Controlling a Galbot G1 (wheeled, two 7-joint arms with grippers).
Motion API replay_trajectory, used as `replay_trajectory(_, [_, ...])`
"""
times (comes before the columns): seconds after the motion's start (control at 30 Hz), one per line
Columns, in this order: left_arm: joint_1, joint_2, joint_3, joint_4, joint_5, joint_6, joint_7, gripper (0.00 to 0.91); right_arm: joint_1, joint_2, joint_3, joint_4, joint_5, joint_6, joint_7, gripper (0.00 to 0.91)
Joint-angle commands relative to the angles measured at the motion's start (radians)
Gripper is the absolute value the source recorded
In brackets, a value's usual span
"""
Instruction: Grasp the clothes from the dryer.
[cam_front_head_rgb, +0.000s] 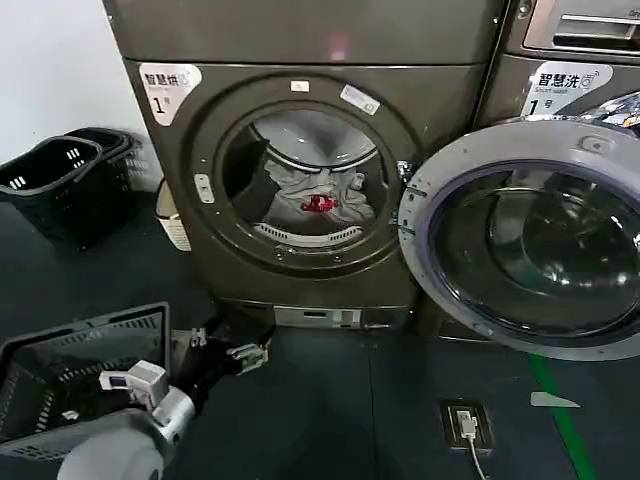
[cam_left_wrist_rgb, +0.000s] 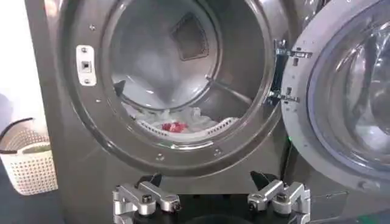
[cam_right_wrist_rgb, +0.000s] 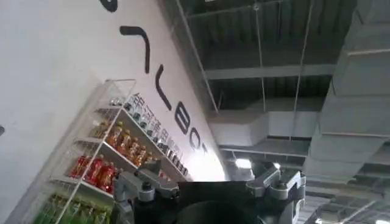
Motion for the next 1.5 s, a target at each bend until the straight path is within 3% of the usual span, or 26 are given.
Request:
replay_trajectory(0.03, [0.0, 0.001, 0.0, 0.0, 0.003, 0.001, 0.0, 0.907, 0.001, 0.001, 0.0, 0.001, -0.001, 0.003, -0.003, 0.907])
replay_trajectory(0.33, [0.0, 0.002, 0.001, 0.005, 0.067, 0.002, 0.027, 0.907, -0.003, 0.002, -0.007, -0.008, -0.043, 0.045, 0.007, 0.907])
replay_trajectory(0.7, [-0.003, -0.006, 0.001, 0.005, 0.091, -0.003, 0.029, 0.907, 0.007, -0.003, -0.004, -0.023, -0.014, 0.081, 0.005, 0.907])
replay_trajectory(1.5, [-0.026, -0.013, 0.003, 0.047, 0.081, -0.127, -0.011, 0.907, 0.03, 0.002, -0.031, -0.017, -0.021, 0.089, -0.008, 0.907])
